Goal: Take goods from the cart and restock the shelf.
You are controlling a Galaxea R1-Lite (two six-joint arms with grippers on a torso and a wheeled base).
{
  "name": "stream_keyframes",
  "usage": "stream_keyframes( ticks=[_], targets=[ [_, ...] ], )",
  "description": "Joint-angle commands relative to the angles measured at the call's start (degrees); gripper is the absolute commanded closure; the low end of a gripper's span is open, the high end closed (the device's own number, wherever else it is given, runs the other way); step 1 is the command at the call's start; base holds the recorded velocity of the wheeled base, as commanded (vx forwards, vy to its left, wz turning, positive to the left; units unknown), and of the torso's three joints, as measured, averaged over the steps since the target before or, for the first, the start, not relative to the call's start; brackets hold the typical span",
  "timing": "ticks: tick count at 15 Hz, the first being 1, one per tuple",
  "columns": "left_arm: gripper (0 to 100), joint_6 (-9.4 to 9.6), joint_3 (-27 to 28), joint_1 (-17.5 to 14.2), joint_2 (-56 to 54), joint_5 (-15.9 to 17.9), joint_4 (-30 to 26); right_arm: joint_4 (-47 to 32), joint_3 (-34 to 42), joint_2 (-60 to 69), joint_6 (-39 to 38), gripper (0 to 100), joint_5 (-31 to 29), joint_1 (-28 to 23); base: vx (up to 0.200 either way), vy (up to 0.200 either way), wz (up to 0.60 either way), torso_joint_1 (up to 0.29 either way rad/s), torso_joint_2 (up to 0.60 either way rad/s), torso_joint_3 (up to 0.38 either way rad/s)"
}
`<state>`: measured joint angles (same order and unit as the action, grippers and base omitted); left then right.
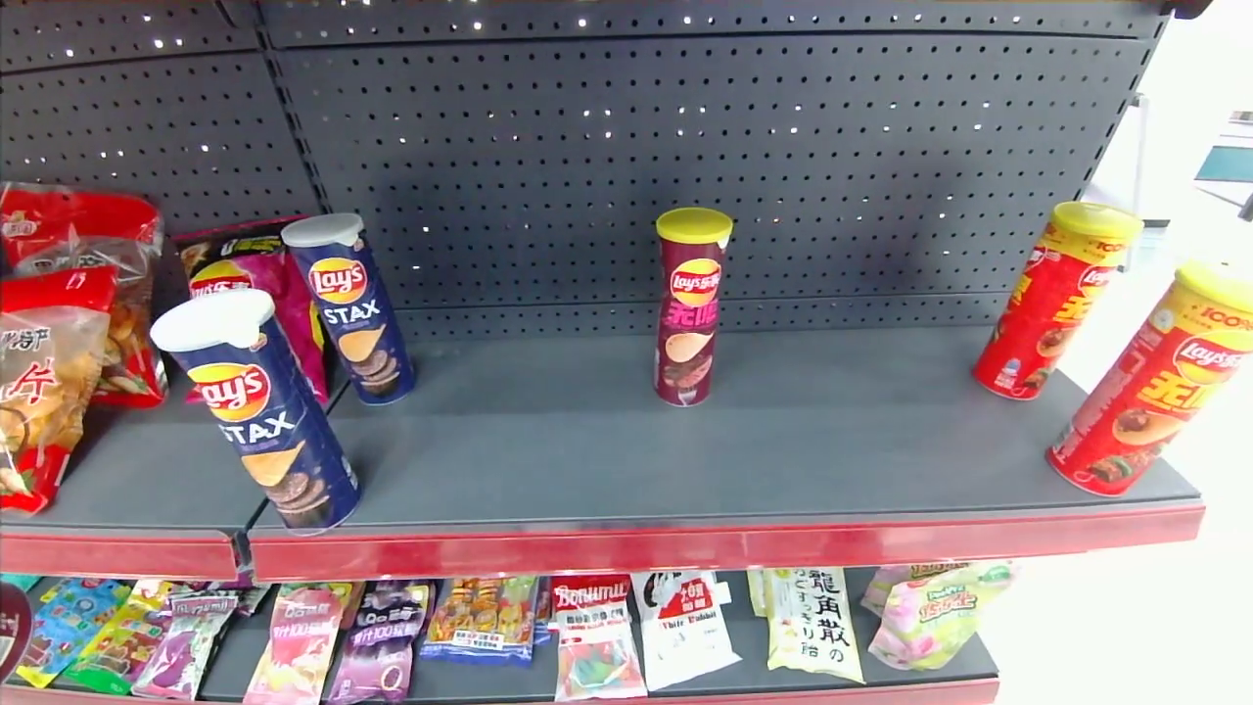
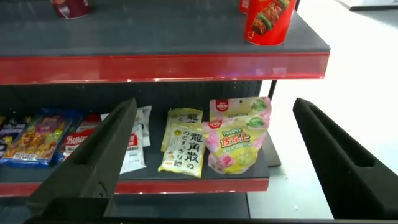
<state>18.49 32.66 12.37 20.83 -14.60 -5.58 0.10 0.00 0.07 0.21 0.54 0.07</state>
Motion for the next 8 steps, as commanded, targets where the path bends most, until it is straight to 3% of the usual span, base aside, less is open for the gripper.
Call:
stream_keyframes(
  ticks=[1, 3, 5, 6, 8],
  targets=[
    [100, 0.32, -0.31, 0.11, -1.32, 0.19, -0.22, -0.1, 0.0, -0.07, 0.41, 0, 0.08, 0.01, 0.0, 0.0, 0.0, 0.0, 0.0, 0.0],
    [100, 0.4, -1.72, 0.11, -3.78, 0.01, -0.22, -0.1, -0.09, -0.69, 1.11, 0, -0.1, 0.1, 0.0, 0.0, 0.0, 0.0, 0.0, 0.0],
    [100, 1.72, -3.74, 0.02, -8.0, -0.25, -1.18, -0.01, -0.18, -0.78, 2.87, 0, 0.34, 0.19, 0.0, 0.0, 0.0, 0.0, 0.0, 0.0],
    [100, 1.9, -3.83, 0.11, -10.29, 0.19, -3.29, 0.17, -7.56, -6.14, 2.34, 0, 4.65, 0.1, 0.0, 0.0, 0.0, 0.0, 0.0, 0.0],
    [100, 1.63, -4.62, 0.46, -12.57, 1.6, -4.79, 0.52, -28.21, -27.41, -5.22, 0, 6.67, 0.45, 0.0, 0.0, 0.0, 0.0, 0.0, 0.0]
  ],
)
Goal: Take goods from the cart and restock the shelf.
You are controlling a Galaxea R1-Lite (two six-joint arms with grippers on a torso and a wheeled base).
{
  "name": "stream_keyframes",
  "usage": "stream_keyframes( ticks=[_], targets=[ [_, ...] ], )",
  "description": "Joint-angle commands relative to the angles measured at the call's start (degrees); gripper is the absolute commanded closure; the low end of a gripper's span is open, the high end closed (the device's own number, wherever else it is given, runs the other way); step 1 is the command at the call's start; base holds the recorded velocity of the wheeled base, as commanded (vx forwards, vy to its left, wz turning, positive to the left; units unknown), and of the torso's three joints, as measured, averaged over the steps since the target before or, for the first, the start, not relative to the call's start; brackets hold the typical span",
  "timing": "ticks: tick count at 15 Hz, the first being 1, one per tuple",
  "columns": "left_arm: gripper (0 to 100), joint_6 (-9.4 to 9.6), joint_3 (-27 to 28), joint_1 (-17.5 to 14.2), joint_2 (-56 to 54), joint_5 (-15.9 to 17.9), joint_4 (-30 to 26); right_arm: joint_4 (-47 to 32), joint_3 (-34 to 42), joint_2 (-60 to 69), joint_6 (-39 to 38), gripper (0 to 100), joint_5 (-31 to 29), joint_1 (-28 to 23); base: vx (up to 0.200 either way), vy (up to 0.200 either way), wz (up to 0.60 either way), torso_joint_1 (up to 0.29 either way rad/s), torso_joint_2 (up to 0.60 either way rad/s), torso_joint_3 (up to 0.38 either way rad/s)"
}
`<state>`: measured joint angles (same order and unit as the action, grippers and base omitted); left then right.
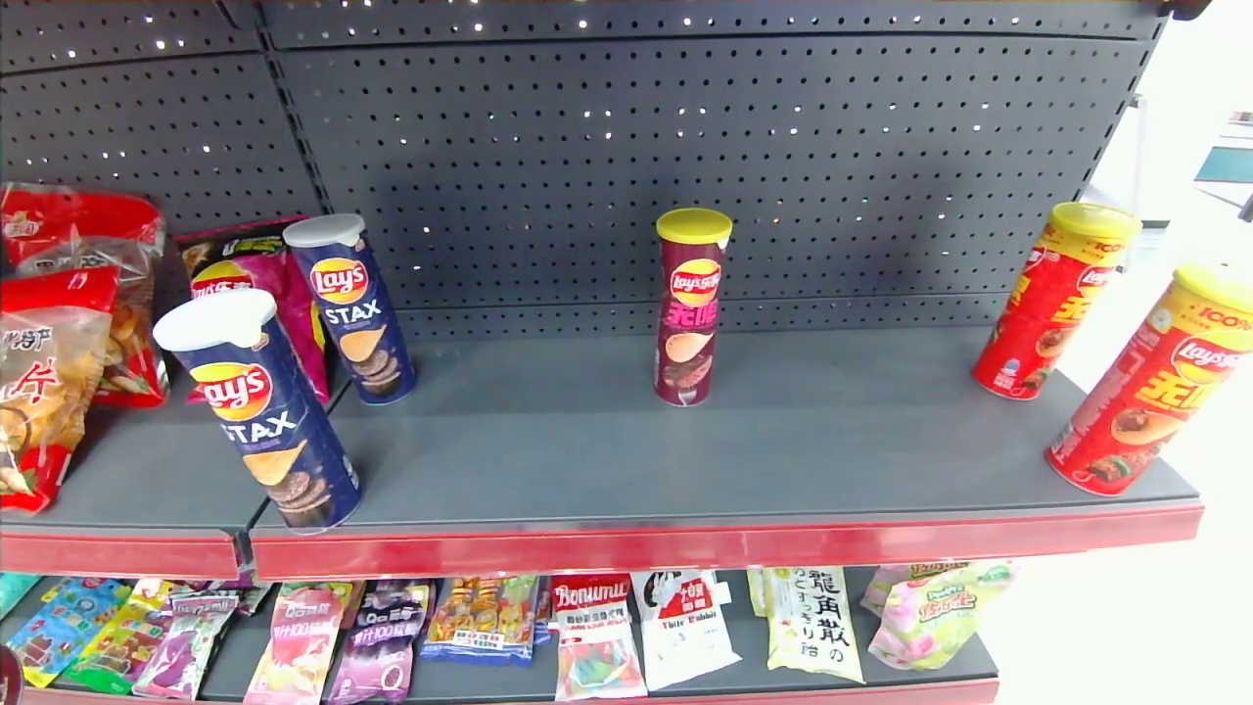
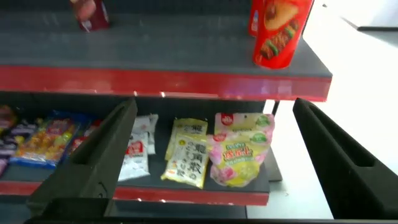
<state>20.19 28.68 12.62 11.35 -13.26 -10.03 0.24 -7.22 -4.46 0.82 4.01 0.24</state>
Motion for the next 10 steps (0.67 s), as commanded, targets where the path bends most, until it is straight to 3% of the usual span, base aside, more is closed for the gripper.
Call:
stream_keyframes(
  ticks=[1, 2, 4, 6, 7, 10],
  targets=[
    [100, -0.15, -1.17, 0.21, -3.53, 0.78, -0.34, 0.28, -24.07, -26.83, -4.68, 0, 5.75, 1.07, 0.0, 0.0, 0.0, 0.0, 0.0, 0.0],
    [100, -0.41, -2.05, 0.65, -3.79, 2.1, -0.43, 0.28, -24.25, -29.29, -0.11, 0, 9.26, 2.48, 0.0, 0.0, 0.0, 0.0, 0.0, 0.0],
    [100, -1.2, -3.28, 0.92, -4.67, 3.33, -0.43, 0.72, -27.15, -36.06, 6.13, 0, 10.23, 6.52, 0.0, 0.0, 0.0, 0.0, 0.0, 0.0],
    [100, -5.77, -4.51, 1.97, -4.49, 7.55, -0.07, 0.28, -33.12, -41.42, 6.04, 0, 9.88, 17.16, 0.0, 0.0, 0.0, 0.0, 0.0, 0.0],
    [100, -5.86, -3.46, 1.53, -4.23, 7.55, -0.34, 0.28, -34.09, -43.97, 5.95, 0, 9.96, 20.76, 0.0, 0.0, 0.0, 0.0, 0.0, 0.0],
    [100, -5.95, -3.2, 1.09, -3.88, 3.42, -0.34, 0.81, -36.82, -54.86, 5.07, 0, 9.79, 30.43, 0.0, 0.0, 0.0, 0.0, 0.0, 0.0]
  ],
)
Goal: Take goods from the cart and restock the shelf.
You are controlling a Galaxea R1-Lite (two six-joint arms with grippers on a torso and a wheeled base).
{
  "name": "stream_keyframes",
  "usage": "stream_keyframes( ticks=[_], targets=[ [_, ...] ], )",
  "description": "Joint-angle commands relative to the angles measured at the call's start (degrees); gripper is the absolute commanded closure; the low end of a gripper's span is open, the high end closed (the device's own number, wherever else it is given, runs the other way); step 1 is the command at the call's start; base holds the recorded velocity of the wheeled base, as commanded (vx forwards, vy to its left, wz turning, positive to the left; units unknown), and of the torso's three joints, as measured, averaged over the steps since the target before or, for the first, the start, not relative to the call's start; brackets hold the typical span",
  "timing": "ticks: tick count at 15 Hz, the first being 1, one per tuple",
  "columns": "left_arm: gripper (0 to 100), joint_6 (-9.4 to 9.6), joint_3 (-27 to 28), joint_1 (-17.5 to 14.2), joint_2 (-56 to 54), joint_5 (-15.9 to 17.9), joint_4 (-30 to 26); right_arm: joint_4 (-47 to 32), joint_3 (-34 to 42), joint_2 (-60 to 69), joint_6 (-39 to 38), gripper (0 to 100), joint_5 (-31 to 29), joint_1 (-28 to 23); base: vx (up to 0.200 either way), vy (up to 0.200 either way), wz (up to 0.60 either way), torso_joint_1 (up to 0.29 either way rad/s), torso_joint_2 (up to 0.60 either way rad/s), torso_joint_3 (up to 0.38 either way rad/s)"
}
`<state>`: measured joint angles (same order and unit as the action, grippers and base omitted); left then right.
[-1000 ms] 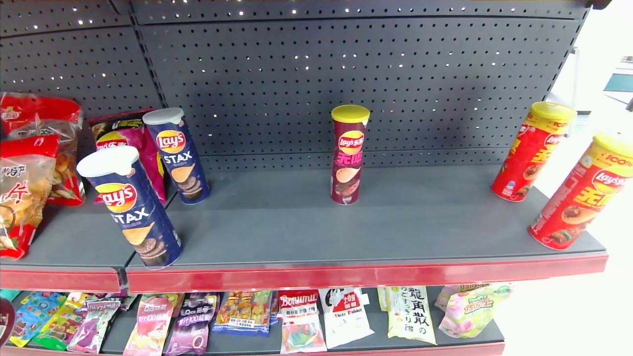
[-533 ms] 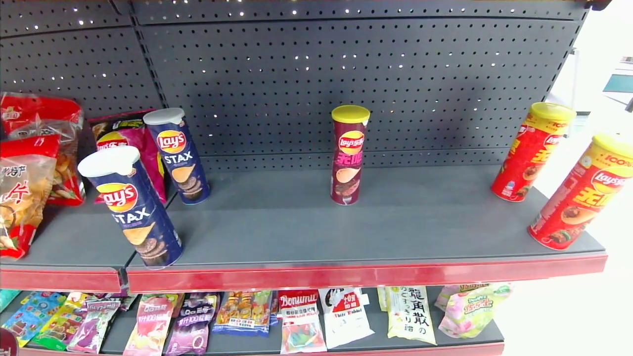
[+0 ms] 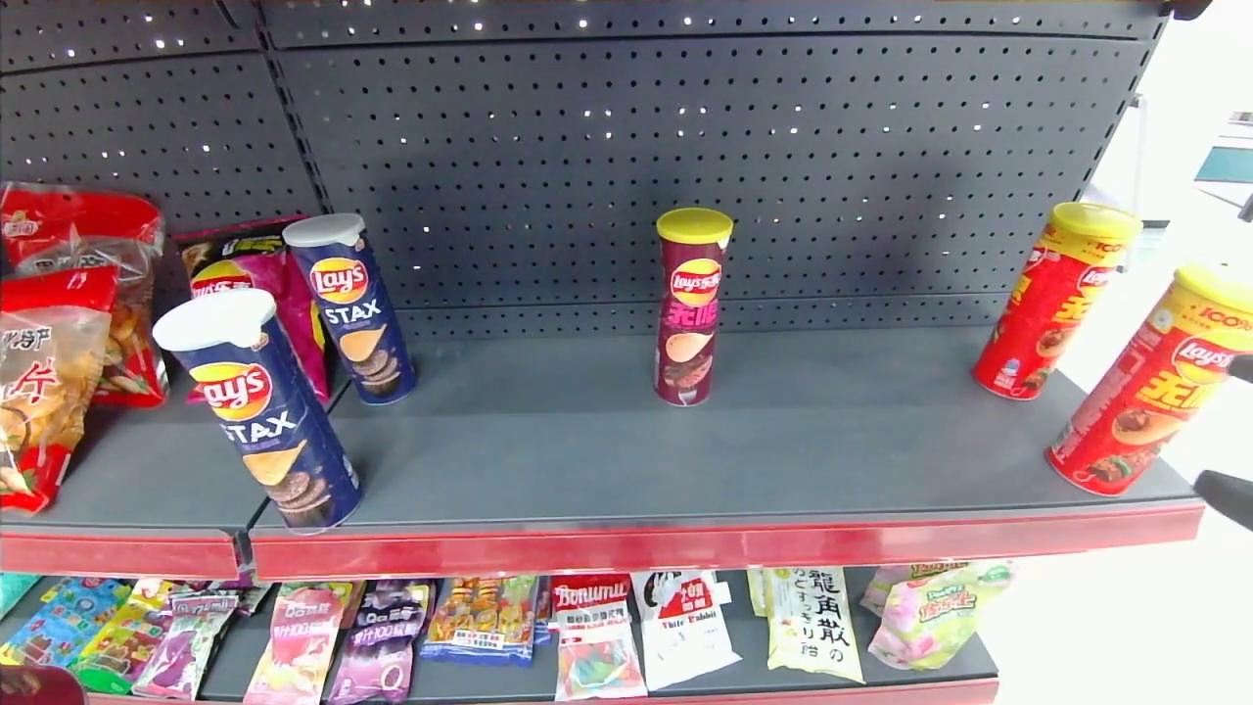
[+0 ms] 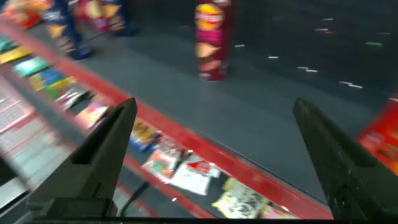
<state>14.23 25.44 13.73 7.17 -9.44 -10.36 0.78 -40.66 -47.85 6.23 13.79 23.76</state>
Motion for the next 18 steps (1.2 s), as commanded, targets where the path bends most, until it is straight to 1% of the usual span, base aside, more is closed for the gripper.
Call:
stream_keyframes(
  ticks=[1, 3, 5, 6, 7, 8, 9, 10, 11, 13, 17, 18],
  targets=[
    [100, -0.16, -0.13, -0.02, 0.48, -0.5, -0.01, 0.98, -5.05, -16.75, -1.66, 0, 0.1, 6.74, 0.0, 0.0, 0.0, 0.0, 0.0, 0.0],
    [100, -0.52, -1.01, -0.02, 0.3, -0.5, -0.01, 7.92, -6.72, -25.98, -4.3, 0, 0.01, 5.86, 0.0, 0.0, 0.0, 0.0, 0.0, 0.0],
    [100, -0.69, -1.97, -0.02, -0.22, -0.5, -0.01, 14.6, -7.07, -31.78, -4.38, 0, -0.25, 4.8, 0.0, 0.0, 0.0, 0.0, 0.0, 0.0],
    [100, -0.69, -2.41, -0.02, -0.31, -0.5, -0.01, 17.59, -7.42, -34.86, -4.47, 0, -1.75, 4.8, 0.0, 0.0, 0.0, 0.0, 0.0, 0.0],
    [100, -0.69, -2.59, -0.02, -0.31, -0.5, -0.01, 18.56, -7.77, -36.26, -4.56, 0, -2.71, 5.07, 0.0, 0.0, 0.0, 0.0, 0.0, 0.0],
    [100, -1.22, -3.29, -0.02, -0.14, -0.5, -0.01, 19.7, -8.83, -39.16, -4.82, 0, -3.94, 5.24, 0.0, 0.0, 0.0, 0.0, 0.0, 0.0],
    [100, -2.54, -3.56, -0.02, 0.3, -0.5, -0.01, 21.37, -10.06, -41.98, -5.53, 0, -4.03, 5.33, 0.0, 0.0, 0.0, 0.0, 0.0, 0.0],
    [100, -2.62, -3.64, -0.02, 0.48, -0.41, -0.01, 22.42, -10.76, -43.38, -5.7, 0, -4.21, 5.33, 0.0, 0.0, 0.0, 0.0, 0.0, 0.0],
    [100, -2.71, -4.17, -0.02, 0.48, -0.32, 0.08, 25.5, -12.52, -46.99, -5.7, 0, -6.05, 5.33, 0.0, 0.0, 0.0, 0.0, 0.0, 0.0],
    [100, -2.71, -4.26, -0.02, 0.21, -0.41, 0.08, 27.78, -15.15, -50.41, -5.79, 0, -7.9, 5.42, 0.0, 0.0, 0.0, 0.0, 0.0, 0.0],
    [100, -2.71, -4.0, -0.02, 0.48, -0.5, 0.08, 27.96, -19.29, -54.72, -6.58, 0, -8.16, 7.09, 0.0, 0.0, 0.0, 0.0, 0.0, 0.0],
    [100, -2.71, -4.08, -0.02, 0.48, -0.5, 0.08, 27.96, -20.6, -56.13, -6.93, 0, -9.13, 7.62, 0.0, 0.0, 0.0, 0.0, 0.0, 0.0]
  ],
)
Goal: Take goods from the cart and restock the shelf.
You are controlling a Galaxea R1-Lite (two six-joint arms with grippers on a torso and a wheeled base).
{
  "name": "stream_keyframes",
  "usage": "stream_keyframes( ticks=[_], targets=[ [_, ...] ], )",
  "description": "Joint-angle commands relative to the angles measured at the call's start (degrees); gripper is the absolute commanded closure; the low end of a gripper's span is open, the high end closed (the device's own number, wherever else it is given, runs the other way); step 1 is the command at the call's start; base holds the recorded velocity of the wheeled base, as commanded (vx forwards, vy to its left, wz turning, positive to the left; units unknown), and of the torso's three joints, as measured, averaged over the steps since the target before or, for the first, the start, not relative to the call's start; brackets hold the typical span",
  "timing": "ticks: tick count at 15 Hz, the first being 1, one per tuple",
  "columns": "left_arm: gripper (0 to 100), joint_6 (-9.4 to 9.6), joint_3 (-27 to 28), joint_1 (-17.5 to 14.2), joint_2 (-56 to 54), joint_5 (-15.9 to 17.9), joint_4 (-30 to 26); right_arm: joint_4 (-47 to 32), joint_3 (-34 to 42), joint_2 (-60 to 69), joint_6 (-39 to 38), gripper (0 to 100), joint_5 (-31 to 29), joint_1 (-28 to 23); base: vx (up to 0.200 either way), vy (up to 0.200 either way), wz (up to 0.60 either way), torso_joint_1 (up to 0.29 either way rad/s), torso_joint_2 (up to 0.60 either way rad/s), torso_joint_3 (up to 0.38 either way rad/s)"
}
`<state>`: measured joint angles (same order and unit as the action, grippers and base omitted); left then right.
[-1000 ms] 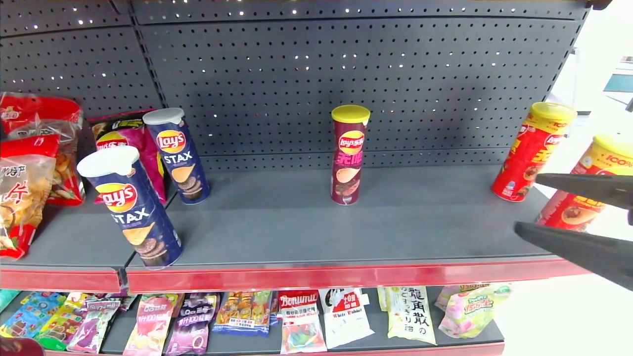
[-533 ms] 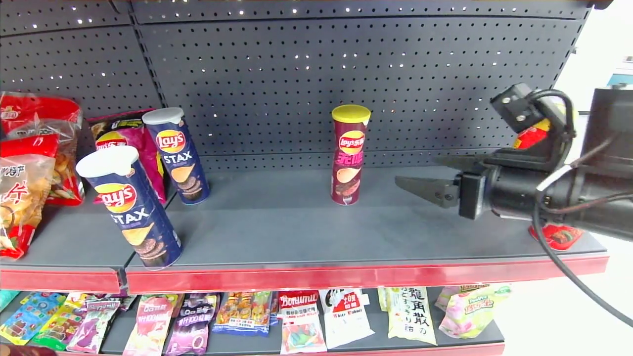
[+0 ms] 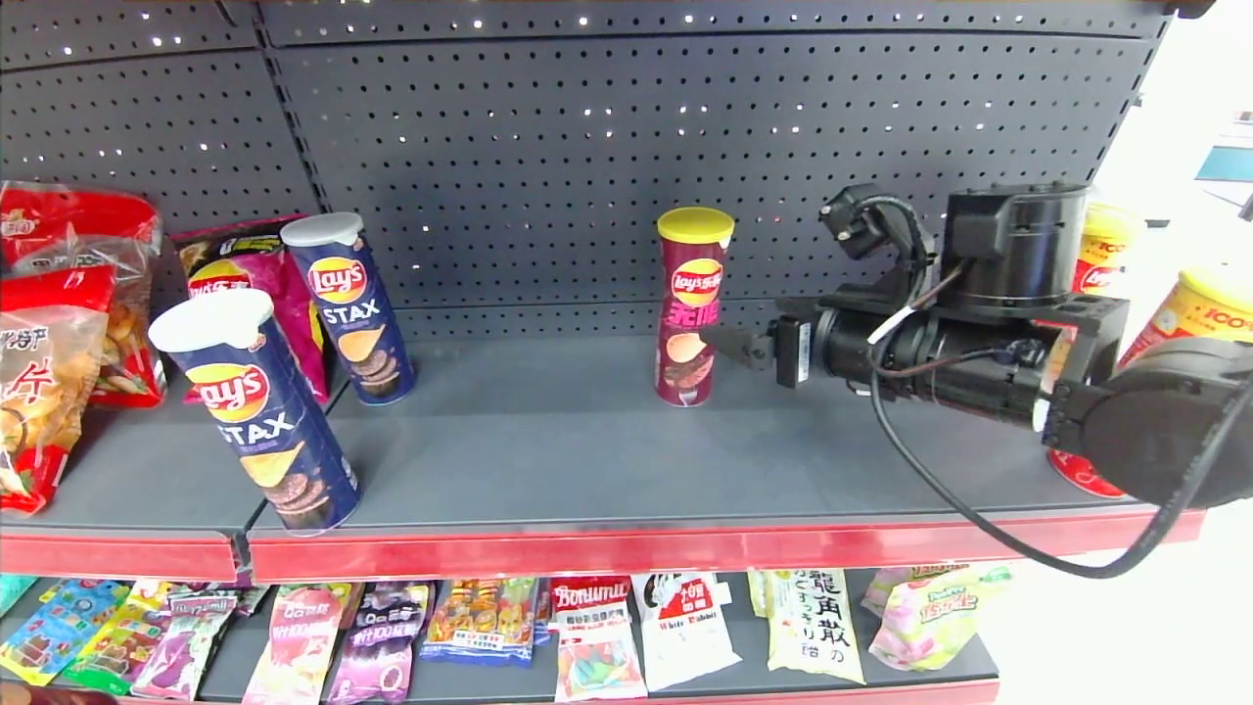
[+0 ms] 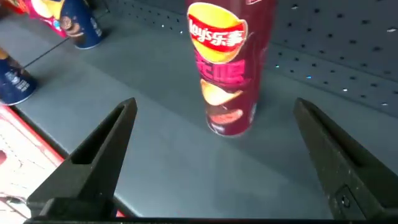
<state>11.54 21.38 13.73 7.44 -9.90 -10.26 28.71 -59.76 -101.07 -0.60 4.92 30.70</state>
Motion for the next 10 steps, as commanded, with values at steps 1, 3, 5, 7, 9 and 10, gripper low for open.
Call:
stream_keyframes(
  ticks=[1, 3, 5, 7, 9, 10],
  targets=[
    [100, -0.03, -0.02, -0.02, 0.12, -0.03, -0.02, 0.12, -2.56, -3.87, -0.55, 0, -0.97, 0.77, 0.0, 0.0, 0.0, 0.0, 0.0, 0.0],
    [100, 0.06, 0.15, -0.02, 0.03, -0.12, -0.02, 0.03, -4.75, -5.28, -1.51, 0, -1.32, 1.12, 0.0, 0.0, 0.0, 0.0, 0.0, 0.0],
    [100, 0.06, 0.15, -0.02, 0.12, -0.21, -0.02, 0.03, -7.39, -7.47, -1.6, 0, -2.55, 1.3, 0.0, 0.0, 0.0, 0.0, 0.0, 0.0],
    [100, 0.06, 0.24, -0.02, 0.12, -0.21, -0.02, 0.03, -8.36, -8.09, -1.6, 0, -3.26, 1.3, 0.0, 0.0, 0.0, 0.0, 0.0, 0.0],
    [100, 0.06, 0.41, -0.02, 0.03, -0.3, -0.02, 0.03, -11.43, -10.29, -1.51, 0, -4.49, 1.47, 0.0, 0.0, 0.0, 0.0, 0.0, 0.0],
    [100, 0.06, 0.41, -0.02, 0.03, -0.3, -0.02, 0.03, -12.58, -11.16, -1.51, 0, -4.84, 1.47, 0.0, 0.0, 0.0, 0.0, 0.0, 0.0]
  ],
)
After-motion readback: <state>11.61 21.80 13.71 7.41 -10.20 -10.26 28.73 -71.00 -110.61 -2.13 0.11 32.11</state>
